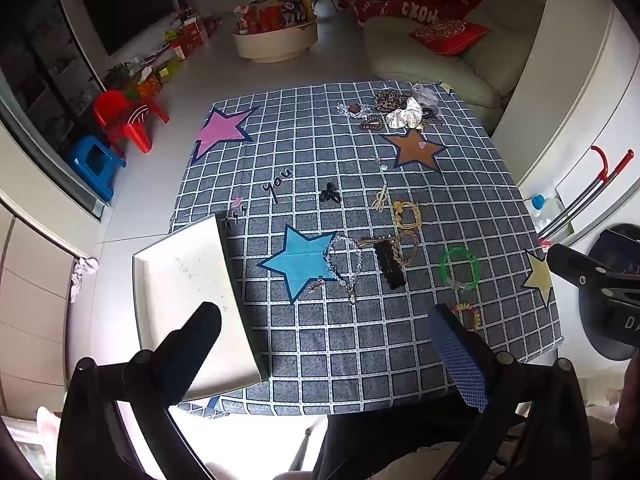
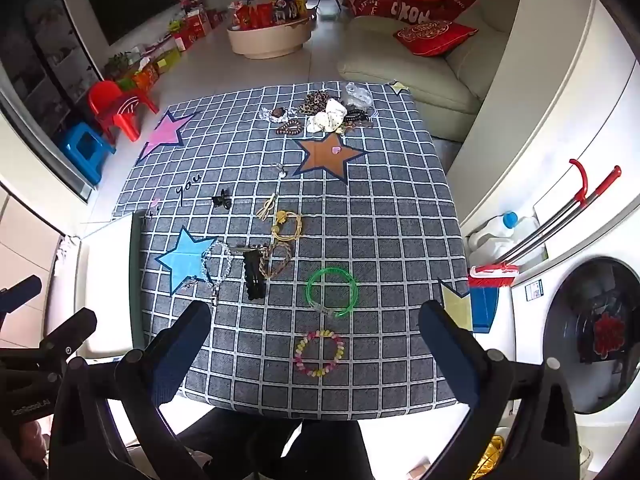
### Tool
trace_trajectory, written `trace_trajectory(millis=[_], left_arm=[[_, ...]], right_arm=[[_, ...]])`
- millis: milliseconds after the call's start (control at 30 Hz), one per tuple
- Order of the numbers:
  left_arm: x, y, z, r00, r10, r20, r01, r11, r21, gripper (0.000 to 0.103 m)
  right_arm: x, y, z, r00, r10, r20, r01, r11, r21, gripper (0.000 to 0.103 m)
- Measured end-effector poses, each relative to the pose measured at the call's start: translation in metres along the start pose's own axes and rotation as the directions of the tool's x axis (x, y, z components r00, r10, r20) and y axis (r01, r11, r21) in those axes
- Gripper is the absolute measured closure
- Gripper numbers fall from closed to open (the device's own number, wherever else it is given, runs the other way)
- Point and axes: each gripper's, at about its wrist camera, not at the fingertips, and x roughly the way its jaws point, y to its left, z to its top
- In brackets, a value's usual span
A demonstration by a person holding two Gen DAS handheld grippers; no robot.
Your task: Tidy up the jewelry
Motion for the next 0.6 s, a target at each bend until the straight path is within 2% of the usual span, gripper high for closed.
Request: trace_trajectory(millis=[367,600], left_arm=[[-0.001,0.008,-0.006,1.000,0.011,-0.004,-0.011,1.000,-0.009,0.000],[-0.011,0.009,-0.003,0.999,0.028,0.026,-0.027,0.999,-0.037,0.000]], right_arm=[[-0.006,0.005,0.004,1.000,-0.024,0.018,0.024,1.000,-0.018,0.000],[-0.005,0.007,0.003,0.999,-0.021,0.030,0.022,0.999,-0.033,0.000]])
